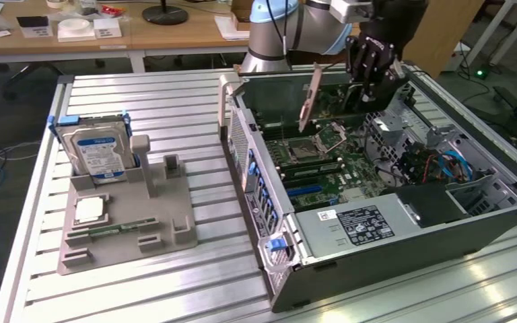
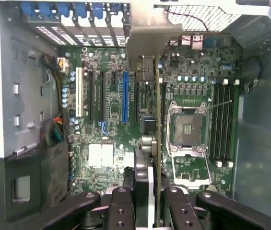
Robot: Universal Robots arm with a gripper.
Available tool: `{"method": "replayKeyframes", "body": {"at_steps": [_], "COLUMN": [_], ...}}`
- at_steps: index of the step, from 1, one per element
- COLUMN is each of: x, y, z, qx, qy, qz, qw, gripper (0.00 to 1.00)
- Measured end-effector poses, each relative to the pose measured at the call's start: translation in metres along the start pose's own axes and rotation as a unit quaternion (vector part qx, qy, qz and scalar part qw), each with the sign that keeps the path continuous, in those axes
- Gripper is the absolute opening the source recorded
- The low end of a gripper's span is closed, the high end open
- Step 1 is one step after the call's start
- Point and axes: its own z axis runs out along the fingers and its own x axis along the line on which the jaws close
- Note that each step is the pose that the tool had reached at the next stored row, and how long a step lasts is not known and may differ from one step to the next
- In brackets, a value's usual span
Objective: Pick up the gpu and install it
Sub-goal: 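Insert the gpu into the slot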
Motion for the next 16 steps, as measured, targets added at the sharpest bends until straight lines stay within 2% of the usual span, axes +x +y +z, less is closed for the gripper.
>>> {"method": "replayKeyframes", "body": {"at_steps": [1, 5, 6, 7, 9, 14, 15, 16], "x": [0.0, 0.0, 0.0, 0.0, 0.0, 0.001, 0.001, 0.001], "y": [0.0004, 0.0057, 0.0085, 0.0128, 0.0164, 0.0169, 0.0176, 0.0184], "z": [0.0018, 0.0081, 0.0086, 0.0092, 0.0109, 0.0126, 0.0127, 0.0132], "qx": [-0.0001, 0.0, 0.0, -0.0001, 0.0, 0.0003, 0.003, 0.0082], "qy": [0.001, 0.0017, 0.0035, 0.0042, 0.0043, 0.0043, 0.0044, 0.0043], "qz": [0.005, 0.007, 0.007, 0.007, 0.007, 0.008, 0.008, 0.008], "qw": [1.0, 1.0, 1.0, 1.0, 1.0, 1.0, 1.0, 0.9999], "gripper": [0.28, 0.28, 0.28, 0.28, 0.28, 0.28, 0.28, 0.28]}}
